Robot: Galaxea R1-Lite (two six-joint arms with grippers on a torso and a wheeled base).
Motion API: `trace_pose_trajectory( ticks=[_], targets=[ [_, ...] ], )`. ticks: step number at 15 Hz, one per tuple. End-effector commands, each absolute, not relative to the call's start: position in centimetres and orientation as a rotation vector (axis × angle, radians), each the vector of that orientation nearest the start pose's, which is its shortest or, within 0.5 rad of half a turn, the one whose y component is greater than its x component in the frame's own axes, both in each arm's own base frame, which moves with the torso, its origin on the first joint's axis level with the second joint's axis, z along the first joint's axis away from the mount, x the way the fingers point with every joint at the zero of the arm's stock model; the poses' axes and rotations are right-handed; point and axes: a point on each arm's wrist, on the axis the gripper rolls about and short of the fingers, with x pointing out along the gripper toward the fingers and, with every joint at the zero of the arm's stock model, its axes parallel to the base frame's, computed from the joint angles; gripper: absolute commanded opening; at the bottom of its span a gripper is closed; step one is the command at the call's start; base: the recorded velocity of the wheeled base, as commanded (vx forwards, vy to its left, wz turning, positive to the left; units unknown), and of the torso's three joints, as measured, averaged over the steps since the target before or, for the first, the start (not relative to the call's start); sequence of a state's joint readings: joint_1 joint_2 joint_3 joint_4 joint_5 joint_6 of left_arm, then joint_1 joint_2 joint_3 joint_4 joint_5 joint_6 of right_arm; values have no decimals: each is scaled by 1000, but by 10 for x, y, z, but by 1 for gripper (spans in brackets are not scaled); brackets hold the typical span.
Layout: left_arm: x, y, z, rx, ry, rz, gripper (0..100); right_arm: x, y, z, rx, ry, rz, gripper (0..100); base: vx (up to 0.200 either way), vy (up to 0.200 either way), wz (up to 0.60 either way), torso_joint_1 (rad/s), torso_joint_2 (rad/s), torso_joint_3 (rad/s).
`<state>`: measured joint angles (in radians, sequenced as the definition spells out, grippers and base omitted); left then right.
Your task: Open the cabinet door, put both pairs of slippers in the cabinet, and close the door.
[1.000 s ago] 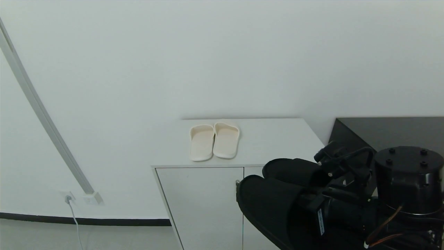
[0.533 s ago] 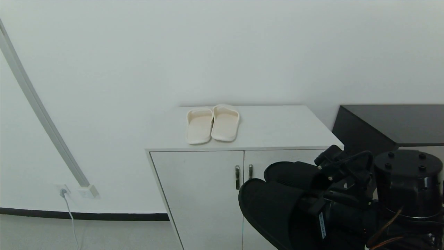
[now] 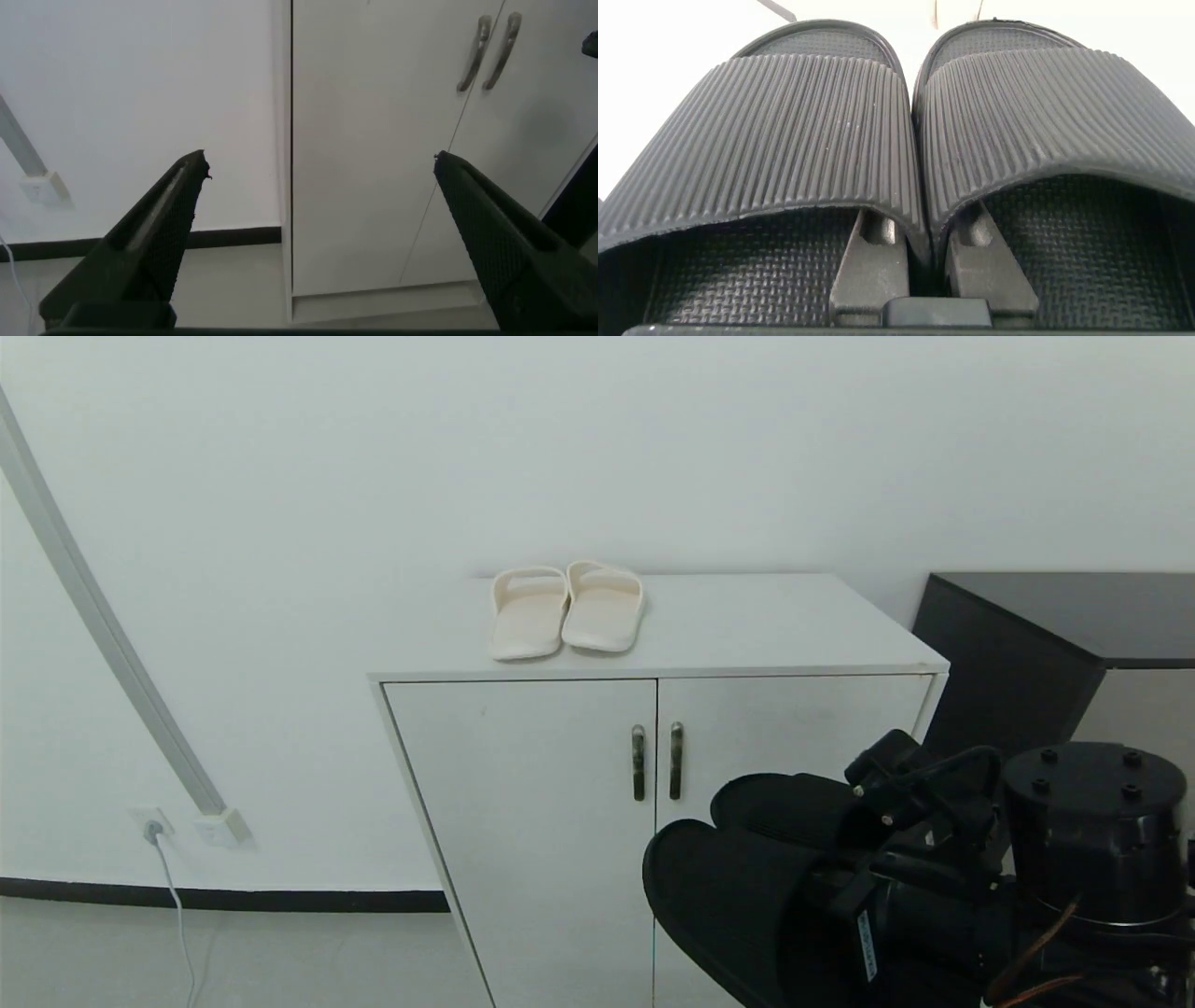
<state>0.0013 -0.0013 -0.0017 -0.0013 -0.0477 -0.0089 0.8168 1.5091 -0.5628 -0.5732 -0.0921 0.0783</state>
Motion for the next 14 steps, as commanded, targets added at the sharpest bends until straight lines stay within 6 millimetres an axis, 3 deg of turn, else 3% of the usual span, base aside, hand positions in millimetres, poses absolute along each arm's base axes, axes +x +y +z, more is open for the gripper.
trace_pose_trajectory(
  ticks=[1,8,14],
  targets=[
    [-23,-1,76,-9,-3,-46,100,166,175,164,-95,372,704,0,0,0,0,-163,496,334],
    [-23,-1,76,-9,-3,-46,100,166,175,163,-96,374,704,0,0,0,0,-133,470,334],
    [-23,-1,76,3,-3,-49,100,167,175,161,-101,382,703,0,0,0,0,-53,413,346]
  ],
)
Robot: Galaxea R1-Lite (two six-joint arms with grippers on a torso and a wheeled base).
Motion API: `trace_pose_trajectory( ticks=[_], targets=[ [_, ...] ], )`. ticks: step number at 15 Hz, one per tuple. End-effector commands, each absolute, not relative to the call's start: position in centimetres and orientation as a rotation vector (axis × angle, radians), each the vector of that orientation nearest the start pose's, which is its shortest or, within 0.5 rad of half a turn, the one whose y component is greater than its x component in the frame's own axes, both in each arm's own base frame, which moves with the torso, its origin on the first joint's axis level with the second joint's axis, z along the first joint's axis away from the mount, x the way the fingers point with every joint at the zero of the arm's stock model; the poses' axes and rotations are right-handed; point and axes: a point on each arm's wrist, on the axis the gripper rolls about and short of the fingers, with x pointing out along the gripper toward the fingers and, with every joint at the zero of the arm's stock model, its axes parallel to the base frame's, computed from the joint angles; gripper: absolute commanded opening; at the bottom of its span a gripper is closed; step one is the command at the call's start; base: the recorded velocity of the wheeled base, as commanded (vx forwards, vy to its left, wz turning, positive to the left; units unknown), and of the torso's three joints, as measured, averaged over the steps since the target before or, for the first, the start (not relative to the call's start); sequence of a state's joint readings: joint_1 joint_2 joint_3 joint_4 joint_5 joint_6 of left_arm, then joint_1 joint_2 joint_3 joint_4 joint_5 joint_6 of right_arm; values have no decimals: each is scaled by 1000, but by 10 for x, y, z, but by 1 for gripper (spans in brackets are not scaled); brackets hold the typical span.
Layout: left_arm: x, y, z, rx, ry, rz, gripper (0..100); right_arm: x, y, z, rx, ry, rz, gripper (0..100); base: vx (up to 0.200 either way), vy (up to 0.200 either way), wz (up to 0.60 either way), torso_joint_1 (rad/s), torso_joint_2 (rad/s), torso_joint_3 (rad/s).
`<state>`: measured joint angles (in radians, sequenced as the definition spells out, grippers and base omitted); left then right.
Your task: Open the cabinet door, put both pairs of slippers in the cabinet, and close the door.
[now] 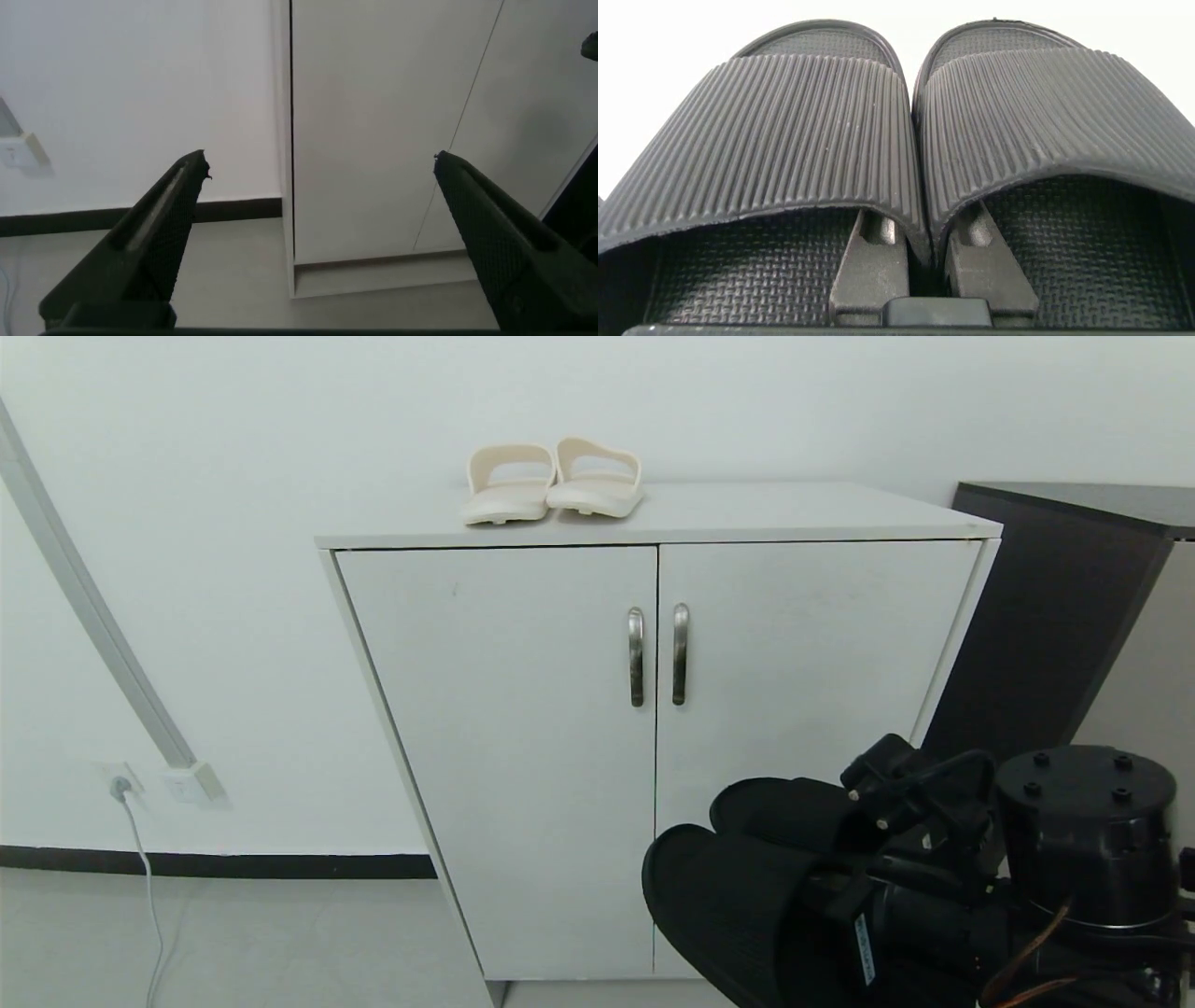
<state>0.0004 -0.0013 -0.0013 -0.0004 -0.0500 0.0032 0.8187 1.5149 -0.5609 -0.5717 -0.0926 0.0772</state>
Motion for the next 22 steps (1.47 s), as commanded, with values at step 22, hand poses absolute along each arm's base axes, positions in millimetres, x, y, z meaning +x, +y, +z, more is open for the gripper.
trace_pose_trajectory(
  ticks=[22],
  targets=[
    [102,-30,173,-16,224,-590,100,165,178,157,-124,389,726,0,0,0,0,-2,15,15]
  ],
)
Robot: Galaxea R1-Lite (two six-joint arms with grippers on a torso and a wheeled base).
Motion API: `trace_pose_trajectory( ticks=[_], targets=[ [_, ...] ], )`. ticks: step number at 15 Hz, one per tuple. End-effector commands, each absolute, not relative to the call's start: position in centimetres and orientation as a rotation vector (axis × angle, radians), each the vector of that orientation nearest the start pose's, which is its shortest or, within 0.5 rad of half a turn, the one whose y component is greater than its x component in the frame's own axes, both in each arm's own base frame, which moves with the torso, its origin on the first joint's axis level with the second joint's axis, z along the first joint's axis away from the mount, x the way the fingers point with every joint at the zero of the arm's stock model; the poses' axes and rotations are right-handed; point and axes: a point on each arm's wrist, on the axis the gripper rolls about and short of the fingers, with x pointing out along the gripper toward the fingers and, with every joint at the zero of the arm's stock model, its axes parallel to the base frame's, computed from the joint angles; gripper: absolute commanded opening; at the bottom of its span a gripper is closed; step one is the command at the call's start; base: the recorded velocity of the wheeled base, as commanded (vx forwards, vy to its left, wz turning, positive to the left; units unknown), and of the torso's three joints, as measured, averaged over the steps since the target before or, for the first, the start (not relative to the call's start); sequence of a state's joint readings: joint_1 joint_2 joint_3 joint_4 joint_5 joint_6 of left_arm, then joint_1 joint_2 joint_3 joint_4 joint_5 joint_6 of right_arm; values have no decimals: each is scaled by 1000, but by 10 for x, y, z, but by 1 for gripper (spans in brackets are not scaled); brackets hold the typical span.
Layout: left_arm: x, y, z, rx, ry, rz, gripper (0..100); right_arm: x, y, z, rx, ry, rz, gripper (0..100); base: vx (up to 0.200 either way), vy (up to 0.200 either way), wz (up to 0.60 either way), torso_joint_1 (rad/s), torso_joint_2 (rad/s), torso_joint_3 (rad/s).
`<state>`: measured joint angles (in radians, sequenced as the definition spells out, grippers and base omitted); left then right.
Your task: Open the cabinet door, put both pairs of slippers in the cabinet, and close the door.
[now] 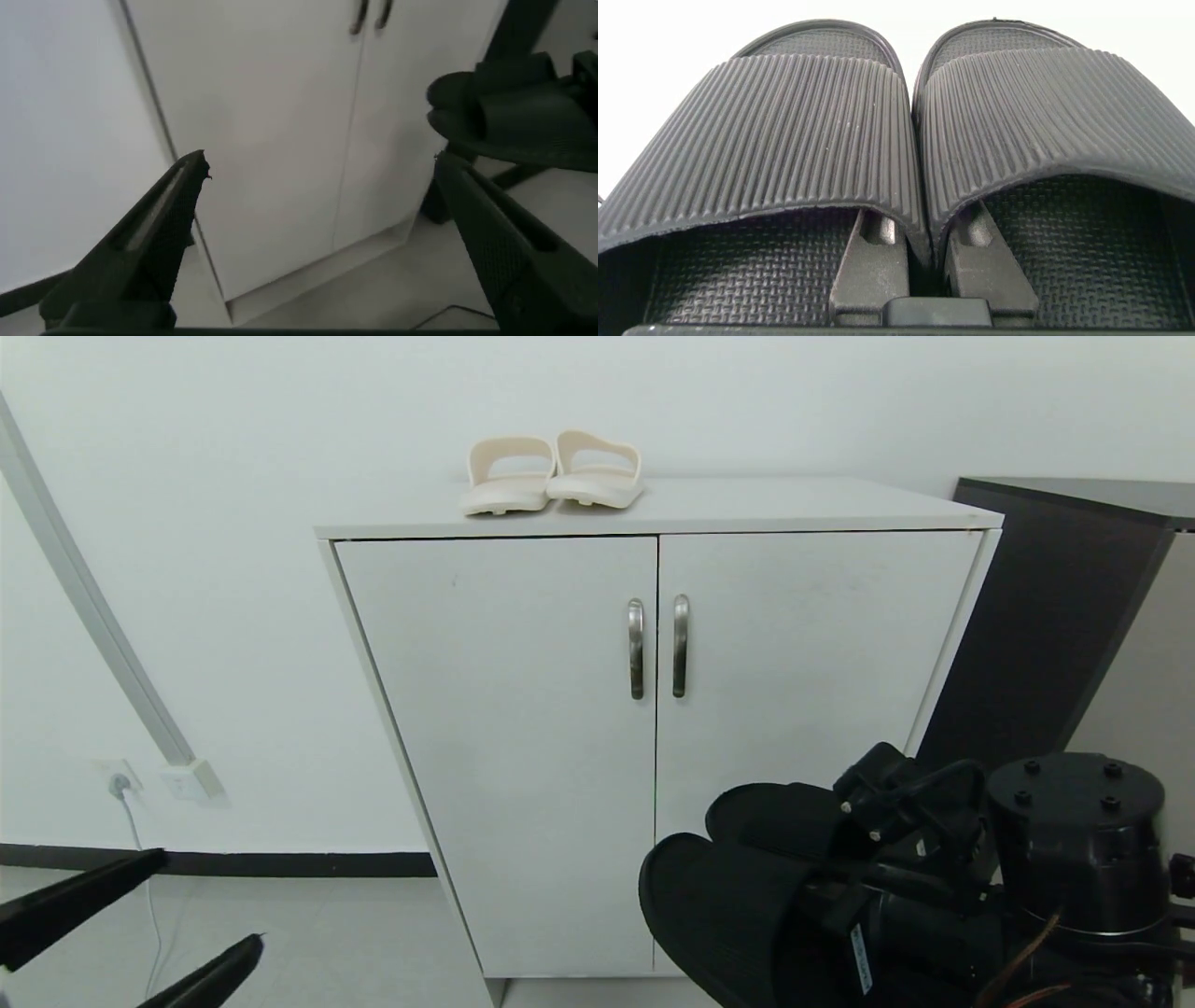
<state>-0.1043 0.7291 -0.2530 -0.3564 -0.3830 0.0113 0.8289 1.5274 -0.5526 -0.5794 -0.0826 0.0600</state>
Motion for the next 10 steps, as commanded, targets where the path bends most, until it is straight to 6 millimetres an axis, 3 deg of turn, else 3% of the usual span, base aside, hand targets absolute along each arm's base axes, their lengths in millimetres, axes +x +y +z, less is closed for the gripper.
trace_pose_trajectory(
  ticks=[1,5,10],
  targets=[
    [113,-35,178,-34,218,-611,100,165,178,157,-124,389,726,0,0,0,0,0,0,0],
    [148,-65,207,-112,187,-681,100,165,178,157,-124,388,727,0,0,0,0,0,0,0],
    [182,-135,227,-135,157,-795,100,164,177,158,-122,387,723,0,0,0,0,0,0,0]
  ],
)
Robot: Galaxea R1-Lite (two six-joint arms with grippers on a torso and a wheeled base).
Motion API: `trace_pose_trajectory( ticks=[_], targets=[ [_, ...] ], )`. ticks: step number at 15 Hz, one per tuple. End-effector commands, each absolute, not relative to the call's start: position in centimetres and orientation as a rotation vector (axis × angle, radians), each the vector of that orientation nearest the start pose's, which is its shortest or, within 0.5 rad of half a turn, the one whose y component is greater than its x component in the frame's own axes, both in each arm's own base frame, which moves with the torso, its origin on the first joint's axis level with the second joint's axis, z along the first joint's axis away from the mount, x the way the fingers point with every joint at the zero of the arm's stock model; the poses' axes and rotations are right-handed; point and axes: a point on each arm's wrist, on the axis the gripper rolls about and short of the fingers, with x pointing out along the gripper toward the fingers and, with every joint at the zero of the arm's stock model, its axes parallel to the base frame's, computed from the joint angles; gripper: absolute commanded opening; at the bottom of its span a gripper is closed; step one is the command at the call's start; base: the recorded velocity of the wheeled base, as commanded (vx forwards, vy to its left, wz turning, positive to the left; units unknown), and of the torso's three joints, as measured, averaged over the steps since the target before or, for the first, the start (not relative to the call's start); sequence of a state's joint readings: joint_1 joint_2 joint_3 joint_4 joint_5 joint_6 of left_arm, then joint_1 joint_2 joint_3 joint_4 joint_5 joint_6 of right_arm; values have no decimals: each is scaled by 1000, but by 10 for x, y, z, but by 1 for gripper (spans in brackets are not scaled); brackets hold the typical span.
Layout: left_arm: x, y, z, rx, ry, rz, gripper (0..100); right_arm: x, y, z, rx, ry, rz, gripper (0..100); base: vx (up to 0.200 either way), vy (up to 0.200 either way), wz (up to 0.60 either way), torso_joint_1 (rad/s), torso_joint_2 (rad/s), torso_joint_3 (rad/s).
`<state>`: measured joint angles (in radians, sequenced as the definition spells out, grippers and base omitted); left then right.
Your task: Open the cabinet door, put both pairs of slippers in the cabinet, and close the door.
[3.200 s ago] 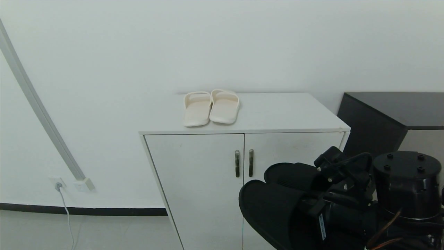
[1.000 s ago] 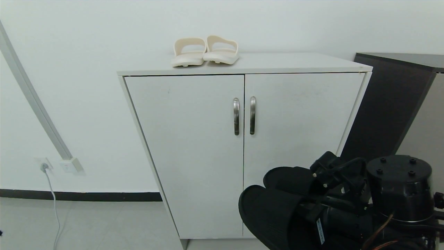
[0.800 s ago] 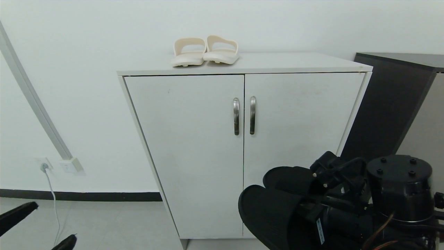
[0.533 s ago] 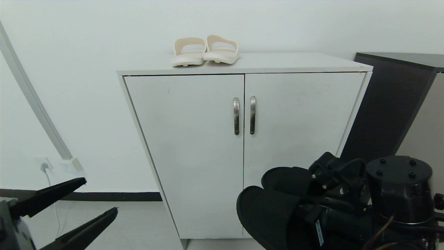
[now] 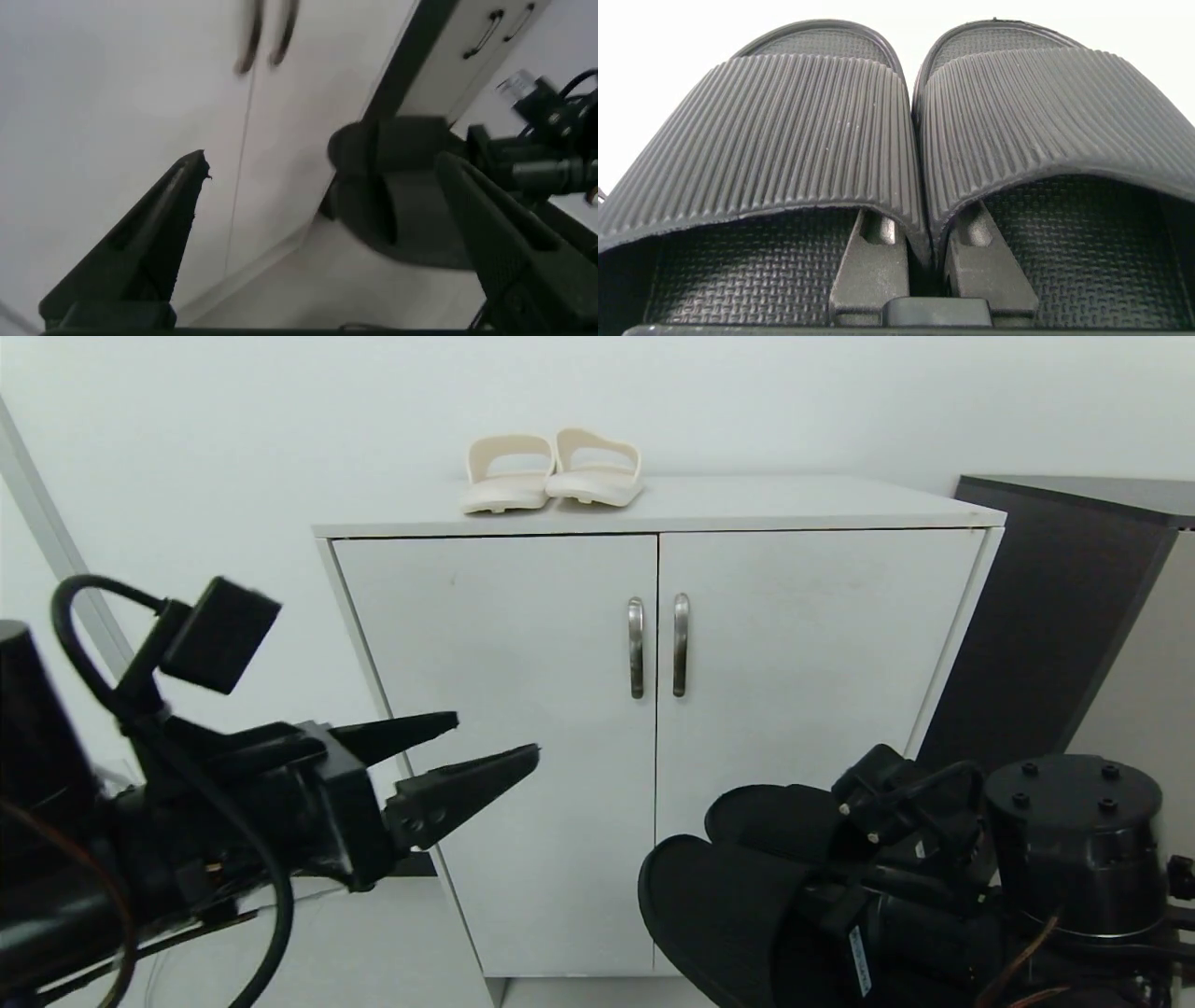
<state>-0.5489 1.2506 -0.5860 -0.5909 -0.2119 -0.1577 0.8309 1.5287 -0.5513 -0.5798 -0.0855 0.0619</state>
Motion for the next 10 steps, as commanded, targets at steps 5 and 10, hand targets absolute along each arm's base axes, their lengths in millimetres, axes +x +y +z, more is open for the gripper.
trace_pose_trajectory(
  ticks=[5,10],
  targets=[
    [226,-183,247,-152,92,-861,100,164,177,155,-119,400,724,0,0,0,0,0,0,0],
    [262,-216,258,-181,143,-1000,100,166,178,148,-130,428,723,0,0,0,0,0,0,0]
  ],
)
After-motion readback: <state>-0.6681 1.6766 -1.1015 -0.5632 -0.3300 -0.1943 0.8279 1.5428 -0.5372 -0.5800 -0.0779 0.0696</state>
